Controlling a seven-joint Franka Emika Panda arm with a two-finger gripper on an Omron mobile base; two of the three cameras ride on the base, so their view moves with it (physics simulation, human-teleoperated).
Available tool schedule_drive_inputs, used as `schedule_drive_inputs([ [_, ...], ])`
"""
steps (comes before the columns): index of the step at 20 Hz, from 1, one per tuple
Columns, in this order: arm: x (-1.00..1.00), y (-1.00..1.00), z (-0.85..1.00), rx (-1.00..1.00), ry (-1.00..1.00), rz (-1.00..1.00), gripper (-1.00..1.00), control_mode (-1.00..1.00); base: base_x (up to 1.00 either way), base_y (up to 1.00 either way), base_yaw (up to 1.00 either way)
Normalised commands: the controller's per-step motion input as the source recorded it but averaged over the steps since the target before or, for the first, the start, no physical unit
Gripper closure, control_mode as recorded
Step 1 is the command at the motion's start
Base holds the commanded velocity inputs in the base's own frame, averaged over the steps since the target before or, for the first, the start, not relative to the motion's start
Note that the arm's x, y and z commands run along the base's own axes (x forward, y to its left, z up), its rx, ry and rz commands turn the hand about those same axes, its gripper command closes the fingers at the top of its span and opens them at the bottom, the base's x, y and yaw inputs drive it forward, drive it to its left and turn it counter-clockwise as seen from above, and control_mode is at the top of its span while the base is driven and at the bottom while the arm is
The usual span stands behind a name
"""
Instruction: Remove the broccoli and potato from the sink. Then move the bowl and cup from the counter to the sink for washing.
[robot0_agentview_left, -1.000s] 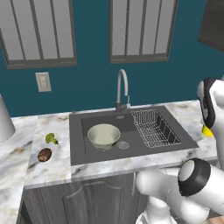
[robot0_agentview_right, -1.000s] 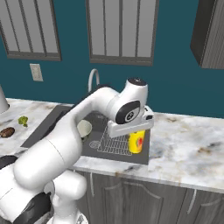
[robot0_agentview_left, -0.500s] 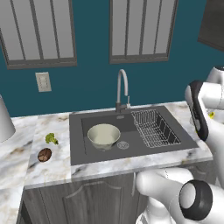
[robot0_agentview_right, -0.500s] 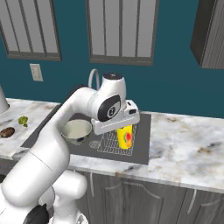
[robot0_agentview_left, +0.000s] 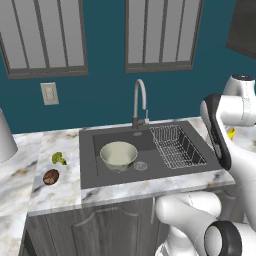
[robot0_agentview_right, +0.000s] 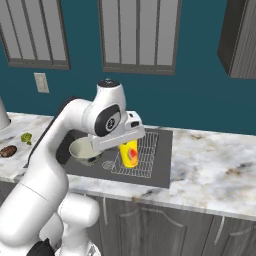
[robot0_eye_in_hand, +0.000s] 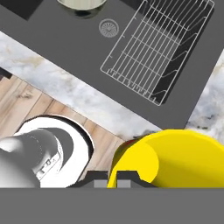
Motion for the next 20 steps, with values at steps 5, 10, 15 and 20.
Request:
schedule_drive_inputs([
  [5, -0.03, 0.4, 0.06, 0.0, 0.0, 0.0, 1.0, -1.0, 0.0, 0.0, 0.0],
  [10, -0.01, 0.39, 0.04, 0.0, 0.0, 0.0, 1.0, -1.0, 0.0, 0.0, 0.0],
  [15, 0.0, 0.36, 0.04, 0.0, -0.03, 0.0, 1.0, -1.0, 0.0, 0.0, 0.0],
  [20, 0.0, 0.33, 0.0, 0.0, -0.04, 0.0, 1.0, -1.0, 0.0, 0.0, 0.0],
])
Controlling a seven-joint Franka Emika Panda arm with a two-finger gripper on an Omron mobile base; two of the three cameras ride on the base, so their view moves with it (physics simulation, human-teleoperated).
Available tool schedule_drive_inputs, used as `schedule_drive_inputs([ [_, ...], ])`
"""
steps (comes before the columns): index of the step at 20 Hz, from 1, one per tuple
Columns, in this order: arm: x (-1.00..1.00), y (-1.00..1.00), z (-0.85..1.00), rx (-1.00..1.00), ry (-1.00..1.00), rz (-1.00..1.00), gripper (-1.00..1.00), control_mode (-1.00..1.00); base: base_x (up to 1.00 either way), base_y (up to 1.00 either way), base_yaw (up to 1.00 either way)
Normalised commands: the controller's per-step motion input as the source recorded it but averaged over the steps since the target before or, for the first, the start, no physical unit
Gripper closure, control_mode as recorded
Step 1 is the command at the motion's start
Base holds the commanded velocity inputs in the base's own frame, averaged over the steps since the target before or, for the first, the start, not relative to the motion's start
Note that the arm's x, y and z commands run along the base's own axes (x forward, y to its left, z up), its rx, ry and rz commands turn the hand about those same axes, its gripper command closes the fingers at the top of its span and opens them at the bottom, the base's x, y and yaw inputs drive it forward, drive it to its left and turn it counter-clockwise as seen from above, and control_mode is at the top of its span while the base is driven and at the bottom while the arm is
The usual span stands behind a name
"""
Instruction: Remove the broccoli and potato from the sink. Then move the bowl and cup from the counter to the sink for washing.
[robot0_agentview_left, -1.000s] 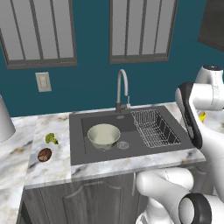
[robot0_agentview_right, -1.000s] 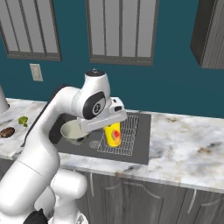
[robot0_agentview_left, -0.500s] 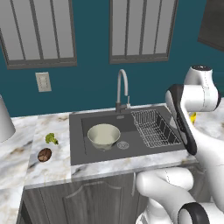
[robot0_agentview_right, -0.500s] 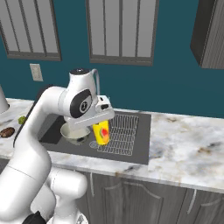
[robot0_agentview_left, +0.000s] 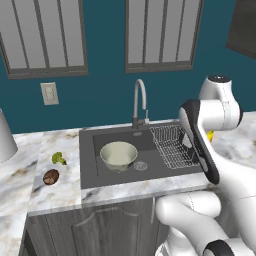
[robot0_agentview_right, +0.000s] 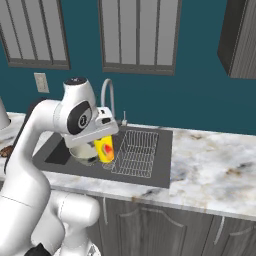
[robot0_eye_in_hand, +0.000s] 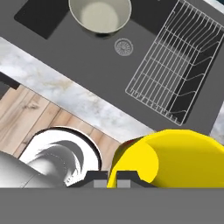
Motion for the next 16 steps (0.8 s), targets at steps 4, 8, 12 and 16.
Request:
schedule_drive_inputs([
  [4, 0.0, 0.34, 0.0, 0.0, -0.06, 0.0, 1.0, -1.0, 0.0, 0.0, 0.0],
  [8, 0.0, 0.32, 0.0, 0.0, -0.08, 0.0, 1.0, -1.0, 0.0, 0.0, 0.0],
  [12, 0.0, 0.32, 0.0, 0.0, -0.08, 0.0, 1.0, -1.0, 0.0, 0.0, 0.0],
  [16, 0.02, 0.29, -0.01, 0.0, -0.01, 0.0, 1.0, -1.0, 0.0, 0.0, 0.0],
])
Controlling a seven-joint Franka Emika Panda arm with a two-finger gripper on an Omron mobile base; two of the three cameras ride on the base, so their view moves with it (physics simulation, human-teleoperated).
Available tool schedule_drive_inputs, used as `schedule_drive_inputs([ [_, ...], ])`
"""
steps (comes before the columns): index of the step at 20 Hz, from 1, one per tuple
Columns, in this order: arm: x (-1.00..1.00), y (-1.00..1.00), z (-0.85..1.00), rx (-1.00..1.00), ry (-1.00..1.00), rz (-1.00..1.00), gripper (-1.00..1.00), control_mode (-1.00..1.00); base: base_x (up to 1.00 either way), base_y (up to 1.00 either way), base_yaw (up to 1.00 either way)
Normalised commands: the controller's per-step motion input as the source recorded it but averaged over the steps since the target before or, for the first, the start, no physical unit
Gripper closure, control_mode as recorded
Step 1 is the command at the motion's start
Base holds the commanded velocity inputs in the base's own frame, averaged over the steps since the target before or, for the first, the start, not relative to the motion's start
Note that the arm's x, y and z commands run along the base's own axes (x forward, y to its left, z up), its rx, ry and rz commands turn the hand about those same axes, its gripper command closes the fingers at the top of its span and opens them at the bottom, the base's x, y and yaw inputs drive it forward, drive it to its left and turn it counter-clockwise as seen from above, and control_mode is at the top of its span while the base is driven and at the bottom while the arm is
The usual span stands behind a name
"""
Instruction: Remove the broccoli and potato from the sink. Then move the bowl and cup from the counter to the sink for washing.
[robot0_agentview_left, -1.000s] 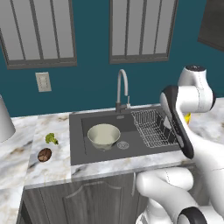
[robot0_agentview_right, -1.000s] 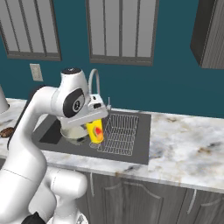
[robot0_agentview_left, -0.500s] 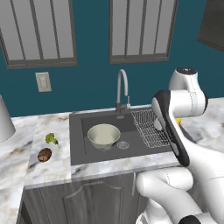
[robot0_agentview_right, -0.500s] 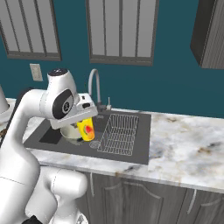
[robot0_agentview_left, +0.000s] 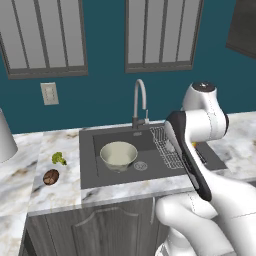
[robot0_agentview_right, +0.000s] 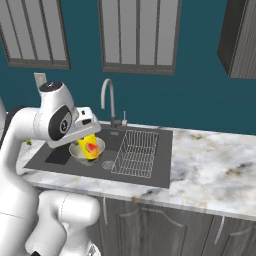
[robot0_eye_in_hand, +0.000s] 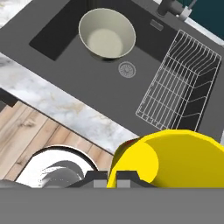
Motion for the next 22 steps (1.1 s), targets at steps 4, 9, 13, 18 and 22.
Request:
schedule_drive_inputs([
  [4, 0.04, 0.27, -0.02, 0.0, 0.0, 0.0, 1.0, -1.0, 0.0, 0.0, 0.0],
  [9, 0.1, 0.22, -0.04, 0.0, 0.0, 0.0, 1.0, -1.0, 0.0, 0.0, 0.0],
  [13, 0.13, 0.21, -0.06, 0.0, 0.0, 0.0, 1.0, -1.0, 0.0, 0.0, 0.0],
  [18, 0.14, 0.19, -0.09, 0.0, 0.0, 0.0, 1.0, -1.0, 0.0, 0.0, 0.0],
  [22, 0.15, 0.18, -0.12, 0.0, 0.0, 0.0, 1.0, -1.0, 0.0, 0.0, 0.0],
])
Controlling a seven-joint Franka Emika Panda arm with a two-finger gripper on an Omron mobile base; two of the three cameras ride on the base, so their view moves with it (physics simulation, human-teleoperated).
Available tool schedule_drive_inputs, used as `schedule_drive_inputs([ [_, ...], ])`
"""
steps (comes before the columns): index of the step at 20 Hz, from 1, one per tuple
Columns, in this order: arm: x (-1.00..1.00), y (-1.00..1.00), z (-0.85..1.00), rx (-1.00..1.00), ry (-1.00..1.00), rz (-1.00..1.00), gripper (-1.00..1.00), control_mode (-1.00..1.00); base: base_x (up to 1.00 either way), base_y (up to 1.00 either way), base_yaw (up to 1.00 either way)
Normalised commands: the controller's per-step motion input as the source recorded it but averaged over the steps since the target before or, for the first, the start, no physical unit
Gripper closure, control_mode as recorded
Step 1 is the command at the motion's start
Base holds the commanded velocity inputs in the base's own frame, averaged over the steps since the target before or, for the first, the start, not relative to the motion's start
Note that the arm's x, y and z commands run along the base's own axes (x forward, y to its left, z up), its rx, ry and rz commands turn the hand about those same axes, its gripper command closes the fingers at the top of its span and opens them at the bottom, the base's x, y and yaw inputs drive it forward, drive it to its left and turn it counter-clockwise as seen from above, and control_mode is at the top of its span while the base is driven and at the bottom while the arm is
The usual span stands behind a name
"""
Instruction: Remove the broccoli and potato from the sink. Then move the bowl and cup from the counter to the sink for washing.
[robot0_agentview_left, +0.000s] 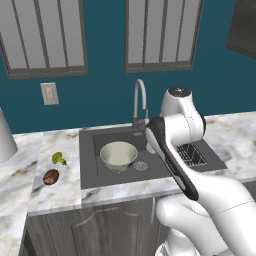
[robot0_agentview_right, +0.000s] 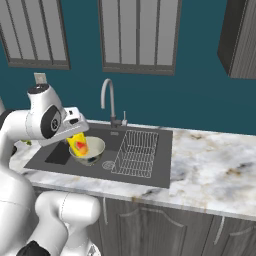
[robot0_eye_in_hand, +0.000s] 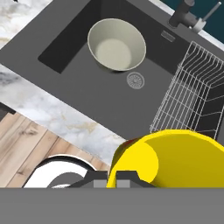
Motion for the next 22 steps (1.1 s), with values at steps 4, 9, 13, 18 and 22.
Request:
schedule_drive_inputs([
  [4, 0.14, 0.06, -0.13, 0.0, 0.0, 0.0, 1.0, -1.0, 0.0, 0.0, 0.0],
  [9, 0.15, 0.04, -0.14, 0.0, 0.0, 0.0, 1.0, -1.0, 0.0, 0.0, 0.0],
  [13, 0.15, 0.01, -0.13, 0.0, 0.0, 0.0, 1.0, -1.0, 0.0, 0.0, 0.0],
  [18, 0.16, 0.01, -0.13, 0.0, 0.0, 0.0, 1.0, -1.0, 0.0, 0.0, 0.0],
  [22, 0.21, 0.0, -0.14, 0.0, 0.0, 0.0, 1.0, -1.0, 0.0, 0.0, 0.0],
])
